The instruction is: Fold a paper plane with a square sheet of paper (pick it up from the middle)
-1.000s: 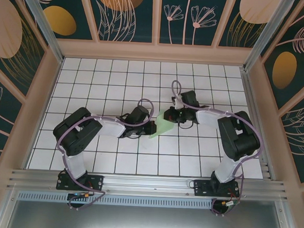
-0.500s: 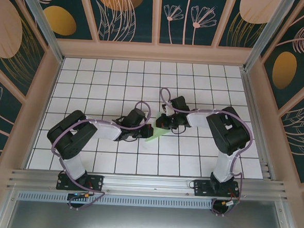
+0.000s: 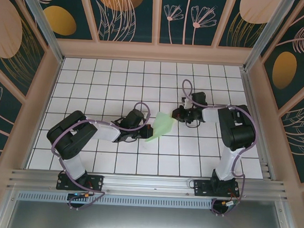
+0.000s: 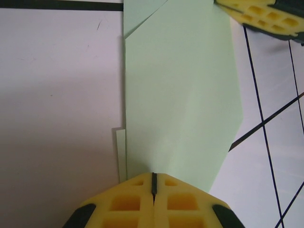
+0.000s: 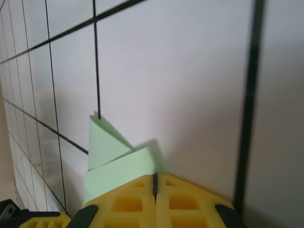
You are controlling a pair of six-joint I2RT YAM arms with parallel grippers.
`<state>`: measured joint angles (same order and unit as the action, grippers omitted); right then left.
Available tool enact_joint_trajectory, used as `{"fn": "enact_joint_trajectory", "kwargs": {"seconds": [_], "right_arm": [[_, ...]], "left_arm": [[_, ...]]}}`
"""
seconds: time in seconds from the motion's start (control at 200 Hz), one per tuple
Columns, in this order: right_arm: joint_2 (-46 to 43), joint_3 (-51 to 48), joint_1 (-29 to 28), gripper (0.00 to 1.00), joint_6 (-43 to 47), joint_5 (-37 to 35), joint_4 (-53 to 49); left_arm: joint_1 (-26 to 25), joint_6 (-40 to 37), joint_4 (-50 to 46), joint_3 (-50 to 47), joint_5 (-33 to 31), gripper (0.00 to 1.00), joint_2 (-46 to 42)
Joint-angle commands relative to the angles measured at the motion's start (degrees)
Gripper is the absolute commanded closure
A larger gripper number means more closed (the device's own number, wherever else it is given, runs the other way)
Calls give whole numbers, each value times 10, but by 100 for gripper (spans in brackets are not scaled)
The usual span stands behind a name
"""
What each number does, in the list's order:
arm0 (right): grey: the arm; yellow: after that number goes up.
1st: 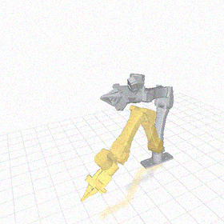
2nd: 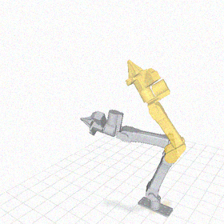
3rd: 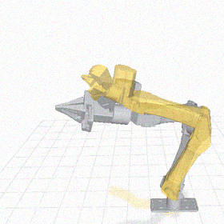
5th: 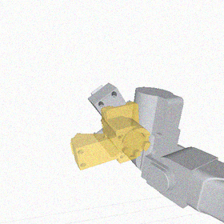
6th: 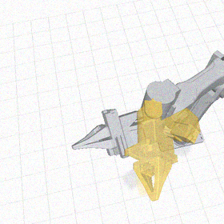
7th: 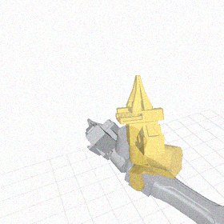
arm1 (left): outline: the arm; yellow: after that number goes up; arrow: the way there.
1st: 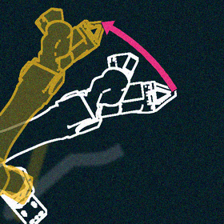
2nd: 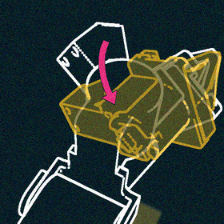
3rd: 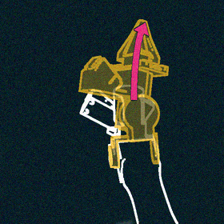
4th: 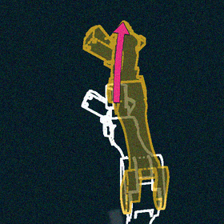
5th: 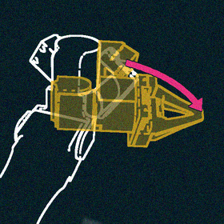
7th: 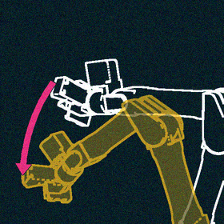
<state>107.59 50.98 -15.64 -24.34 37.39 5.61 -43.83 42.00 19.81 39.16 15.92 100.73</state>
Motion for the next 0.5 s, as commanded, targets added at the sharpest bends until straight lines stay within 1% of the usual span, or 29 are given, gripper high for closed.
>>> {"fn": "enact_joint_trajectory", "kwargs": {"seconds": [0.0,0.1,0.21,0.355,0.41,0.495], "right_arm": [[-30,10,18,100,14,-57,-11],[-74,-5,9,100,0,-56,-4],[-96,-26,-27,100,-21,-48,6],[-79,-30,-88,100,-34,-48,15],[-66,-25,-96,100,-34,-50,16],[-45,-15,-92,100,-32,-55,15]], "left_arm": [[-5,-2,-146,-34,16,100,27],[-5,0,-145,-27,13,100,32],[-5,2,-147,-22,9,100,34],[-5,3,-146,-18,9,100,36],[-5,2,-148,-18,8,100,36],[-5,3,-148,-20,8,100,35]]}}
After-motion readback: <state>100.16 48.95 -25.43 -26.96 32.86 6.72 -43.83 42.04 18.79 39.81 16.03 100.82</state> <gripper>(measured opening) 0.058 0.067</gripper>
